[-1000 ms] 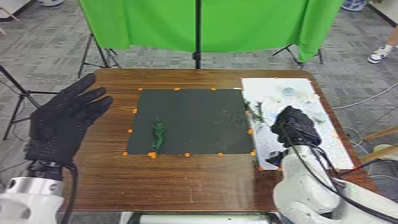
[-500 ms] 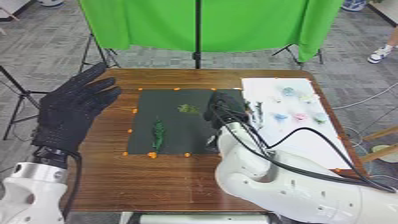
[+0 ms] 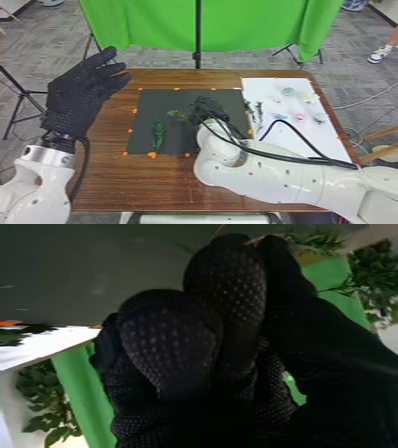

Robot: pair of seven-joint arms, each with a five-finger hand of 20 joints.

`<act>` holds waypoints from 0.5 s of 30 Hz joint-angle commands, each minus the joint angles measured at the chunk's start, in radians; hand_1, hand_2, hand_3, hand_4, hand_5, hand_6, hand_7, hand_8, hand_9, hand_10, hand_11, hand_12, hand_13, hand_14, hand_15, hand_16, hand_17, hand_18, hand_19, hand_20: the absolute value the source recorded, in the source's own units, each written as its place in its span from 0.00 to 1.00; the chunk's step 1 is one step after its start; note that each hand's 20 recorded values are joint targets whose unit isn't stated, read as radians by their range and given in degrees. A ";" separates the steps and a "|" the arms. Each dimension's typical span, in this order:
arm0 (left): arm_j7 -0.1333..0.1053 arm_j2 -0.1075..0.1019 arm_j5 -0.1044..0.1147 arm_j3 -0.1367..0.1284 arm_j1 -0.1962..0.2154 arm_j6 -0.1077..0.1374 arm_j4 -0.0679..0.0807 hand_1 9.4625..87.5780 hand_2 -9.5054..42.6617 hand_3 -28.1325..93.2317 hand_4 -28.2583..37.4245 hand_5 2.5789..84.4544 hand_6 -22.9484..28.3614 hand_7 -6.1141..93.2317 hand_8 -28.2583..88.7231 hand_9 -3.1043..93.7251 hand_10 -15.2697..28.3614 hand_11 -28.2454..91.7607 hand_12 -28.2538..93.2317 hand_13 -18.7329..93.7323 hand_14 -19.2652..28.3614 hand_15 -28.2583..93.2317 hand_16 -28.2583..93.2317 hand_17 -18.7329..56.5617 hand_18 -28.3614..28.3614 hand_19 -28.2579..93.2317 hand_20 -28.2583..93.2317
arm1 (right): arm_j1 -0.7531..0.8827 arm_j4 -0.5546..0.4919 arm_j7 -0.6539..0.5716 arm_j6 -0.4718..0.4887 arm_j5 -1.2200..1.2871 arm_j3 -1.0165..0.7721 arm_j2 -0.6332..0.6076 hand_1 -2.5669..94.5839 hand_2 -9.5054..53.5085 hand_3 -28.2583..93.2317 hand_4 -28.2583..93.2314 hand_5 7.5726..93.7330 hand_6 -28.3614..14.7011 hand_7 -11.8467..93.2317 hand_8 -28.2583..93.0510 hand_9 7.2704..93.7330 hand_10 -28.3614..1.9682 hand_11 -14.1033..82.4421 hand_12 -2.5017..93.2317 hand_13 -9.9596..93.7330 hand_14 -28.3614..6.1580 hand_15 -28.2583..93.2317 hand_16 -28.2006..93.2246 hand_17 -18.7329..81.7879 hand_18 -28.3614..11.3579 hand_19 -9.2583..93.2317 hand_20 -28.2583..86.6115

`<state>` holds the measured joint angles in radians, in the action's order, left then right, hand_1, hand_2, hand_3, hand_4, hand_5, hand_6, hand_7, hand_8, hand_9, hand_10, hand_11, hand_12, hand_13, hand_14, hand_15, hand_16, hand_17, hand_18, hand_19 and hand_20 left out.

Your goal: Arrange flowers

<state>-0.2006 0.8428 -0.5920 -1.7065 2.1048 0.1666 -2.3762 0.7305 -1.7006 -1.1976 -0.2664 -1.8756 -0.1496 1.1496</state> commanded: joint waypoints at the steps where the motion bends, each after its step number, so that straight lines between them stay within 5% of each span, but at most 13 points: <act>1: -0.008 -0.016 0.010 0.004 0.018 -0.009 0.005 0.18 0.32 0.86 0.08 0.42 0.65 0.21 0.16 0.37 0.85 0.46 0.32 0.38 1.00 0.64 0.16 0.12 1.00 0.72 0.29 | 0.025 -0.015 0.007 0.111 -0.005 0.004 0.006 0.56 0.00 0.82 0.01 0.98 0.62 0.29 0.32 1.00 0.61 0.59 0.19 0.99 0.66 0.73 0.40 0.67 0.12 1.00 0.50; 15: -0.017 -0.031 0.012 0.017 -0.001 -0.012 0.012 0.18 0.32 0.86 0.09 0.42 0.65 0.21 0.16 0.37 0.85 0.46 0.32 0.38 1.00 0.64 0.16 0.12 1.00 0.72 0.28 | 0.021 -0.042 0.024 0.203 0.016 0.018 0.020 0.50 0.00 0.82 0.01 1.00 0.64 0.31 0.28 1.00 0.59 0.61 0.18 1.00 0.63 0.73 0.40 0.66 0.10 1.00 0.49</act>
<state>-0.2182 0.8144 -0.5856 -1.6922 2.1014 0.1622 -2.3704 0.7501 -1.7200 -1.1890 -0.1006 -1.8604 -0.1360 1.1528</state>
